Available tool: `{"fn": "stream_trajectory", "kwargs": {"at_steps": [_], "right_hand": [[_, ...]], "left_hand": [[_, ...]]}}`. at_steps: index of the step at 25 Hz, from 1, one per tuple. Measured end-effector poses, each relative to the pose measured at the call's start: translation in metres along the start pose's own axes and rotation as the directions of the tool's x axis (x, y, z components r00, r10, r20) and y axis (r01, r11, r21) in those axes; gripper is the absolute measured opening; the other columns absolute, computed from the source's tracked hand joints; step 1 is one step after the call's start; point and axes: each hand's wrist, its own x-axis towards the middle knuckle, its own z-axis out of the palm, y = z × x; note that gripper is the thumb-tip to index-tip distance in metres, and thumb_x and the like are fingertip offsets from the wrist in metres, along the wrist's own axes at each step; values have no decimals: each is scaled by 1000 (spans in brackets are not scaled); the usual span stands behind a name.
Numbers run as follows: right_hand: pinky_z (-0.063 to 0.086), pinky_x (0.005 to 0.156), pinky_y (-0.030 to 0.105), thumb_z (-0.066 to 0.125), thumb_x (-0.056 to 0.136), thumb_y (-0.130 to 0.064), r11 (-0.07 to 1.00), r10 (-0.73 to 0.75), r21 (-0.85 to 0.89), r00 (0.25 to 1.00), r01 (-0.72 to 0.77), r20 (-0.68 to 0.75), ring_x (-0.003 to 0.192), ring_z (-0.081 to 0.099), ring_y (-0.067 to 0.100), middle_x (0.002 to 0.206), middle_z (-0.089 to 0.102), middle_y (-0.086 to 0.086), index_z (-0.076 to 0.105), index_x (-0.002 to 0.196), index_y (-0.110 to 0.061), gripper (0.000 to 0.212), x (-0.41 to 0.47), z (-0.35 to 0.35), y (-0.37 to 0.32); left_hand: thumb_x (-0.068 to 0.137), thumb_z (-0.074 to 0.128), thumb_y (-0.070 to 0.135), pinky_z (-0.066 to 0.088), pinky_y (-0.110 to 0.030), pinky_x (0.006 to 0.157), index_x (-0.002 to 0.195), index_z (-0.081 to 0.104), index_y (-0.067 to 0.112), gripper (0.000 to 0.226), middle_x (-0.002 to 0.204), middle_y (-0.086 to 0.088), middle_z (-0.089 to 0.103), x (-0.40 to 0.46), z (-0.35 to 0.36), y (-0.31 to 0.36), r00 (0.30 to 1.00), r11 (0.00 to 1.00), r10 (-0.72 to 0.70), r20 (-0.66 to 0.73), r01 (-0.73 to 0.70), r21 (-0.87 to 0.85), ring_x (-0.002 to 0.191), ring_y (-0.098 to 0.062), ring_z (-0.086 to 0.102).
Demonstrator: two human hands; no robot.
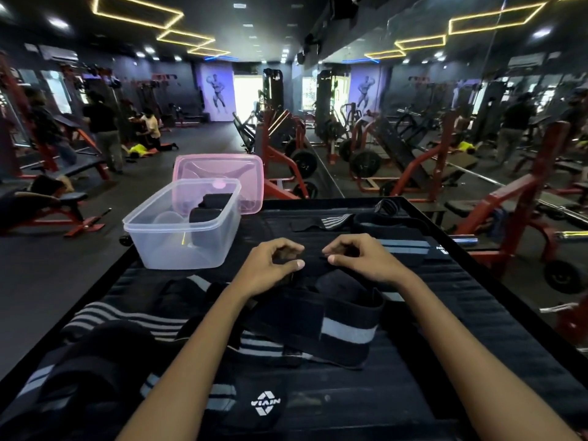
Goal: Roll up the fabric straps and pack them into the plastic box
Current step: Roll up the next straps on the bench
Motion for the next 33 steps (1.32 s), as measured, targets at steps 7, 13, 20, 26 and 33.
{"fn": "stream_trajectory", "kwargs": {"at_steps": [7, 13, 20, 26, 33], "right_hand": [[30, 45, 22, 79, 75, -33, 963, 60, 239, 966, -122, 250, 49, 42, 11, 59, 47, 4, 66, 89, 0, 38, -8, -7, -3], [25, 38, 15, 75, 78, -7, 941, 96, 244, 877, -234, 470, 41, 39, 3, 52, 50, -6, 59, 93, -7, 21, -10, -9, -5], [48, 58, 21, 71, 72, -4, 818, 45, 547, 968, -178, 247, 62, 60, 14, 71, 63, 6, 60, 86, -7, 18, -9, -13, -4], [53, 66, 25, 69, 79, 6, 862, 77, 504, 997, -61, -11, 69, 64, 15, 73, 67, 2, 60, 86, -10, 20, -7, -13, -10], [49, 61, 25, 63, 80, 11, 820, 269, 571, 854, 39, -445, 66, 61, 8, 79, 58, 2, 58, 82, -17, 29, -5, -28, -5]], "left_hand": [[81, 74, 19, 46, -13, 86, 104, 70, 21, 24, 101, 13, 70, 1, 8, 0, 997, 1000, 17, 76, -15, -24, 99, 3, 64], [84, 72, 18, 47, -11, 85, 106, 69, 19, 22, 105, 10, 70, 1, 6, -1, 997, 999, 14, 81, -10, -43, 102, -1, 64], [90, 64, 27, 44, -16, 95, 105, 73, 27, 18, 113, 8, 65, -5, 2, 1, 989, 998, 63, 131, -60, -28, 106, -3, 60], [88, 64, 35, 45, -21, 97, 109, 70, 26, 23, 113, 8, 65, -12, 5, 13, 990, 995, 97, 101, -97, -1, 107, -2, 59], [69, 73, 48, 50, -20, 81, 91, 75, 18, 37, 84, 6, 72, -20, -17, 29, 946, 986, 163, 281, -160, -34, 84, -9, 67]]}}
